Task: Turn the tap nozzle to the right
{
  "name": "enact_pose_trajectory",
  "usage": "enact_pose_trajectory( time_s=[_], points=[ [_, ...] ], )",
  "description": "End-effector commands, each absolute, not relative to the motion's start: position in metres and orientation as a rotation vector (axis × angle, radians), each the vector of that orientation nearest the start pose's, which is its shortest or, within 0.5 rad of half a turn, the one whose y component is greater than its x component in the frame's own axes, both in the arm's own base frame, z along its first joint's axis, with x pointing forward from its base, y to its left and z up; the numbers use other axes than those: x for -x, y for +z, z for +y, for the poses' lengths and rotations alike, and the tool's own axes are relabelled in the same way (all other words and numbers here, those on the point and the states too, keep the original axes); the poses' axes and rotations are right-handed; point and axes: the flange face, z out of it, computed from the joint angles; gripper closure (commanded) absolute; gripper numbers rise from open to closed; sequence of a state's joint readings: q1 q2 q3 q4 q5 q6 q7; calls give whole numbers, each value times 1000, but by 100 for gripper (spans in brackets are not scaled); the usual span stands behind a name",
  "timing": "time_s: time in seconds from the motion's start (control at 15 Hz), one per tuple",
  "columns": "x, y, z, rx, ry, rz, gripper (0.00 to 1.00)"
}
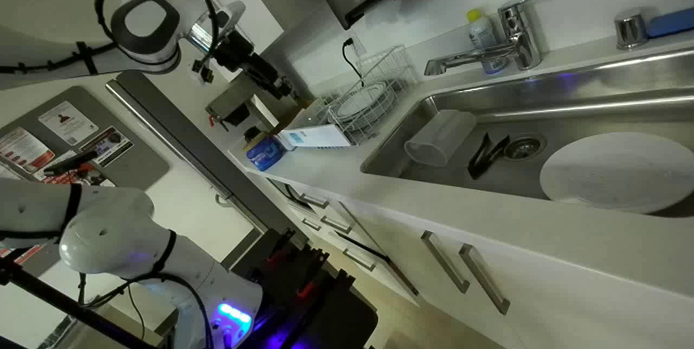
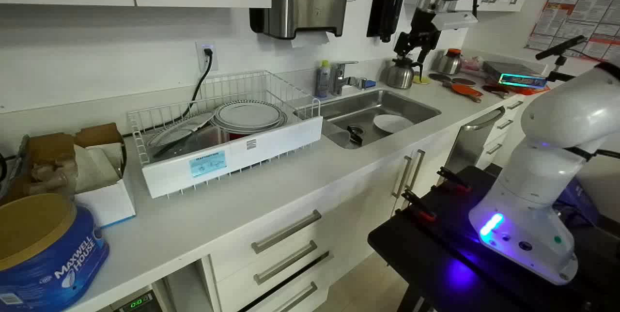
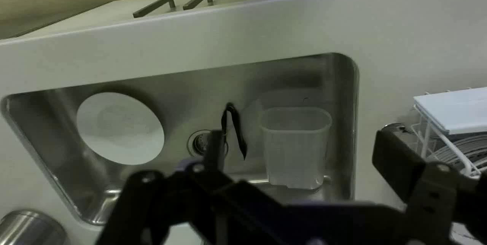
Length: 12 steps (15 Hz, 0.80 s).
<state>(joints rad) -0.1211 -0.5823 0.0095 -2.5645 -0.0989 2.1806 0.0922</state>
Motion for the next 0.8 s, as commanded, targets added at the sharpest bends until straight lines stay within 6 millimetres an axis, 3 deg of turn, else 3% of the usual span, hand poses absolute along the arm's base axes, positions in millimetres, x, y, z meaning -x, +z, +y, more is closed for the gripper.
enact_pose_trajectory(
  time_s=[0.0,0.27,0.4,0.6,0.73],
  points=[
    [-385,478,-47,3210,-317,251,0],
    [-385,478,-47,3210,-317,251,0],
    [-396,482,-44,3221,-456,257,0],
    [-433,485,-48,3205,-669,273,0],
    [-462,477,-54,3197,-731,331,0]
  ],
)
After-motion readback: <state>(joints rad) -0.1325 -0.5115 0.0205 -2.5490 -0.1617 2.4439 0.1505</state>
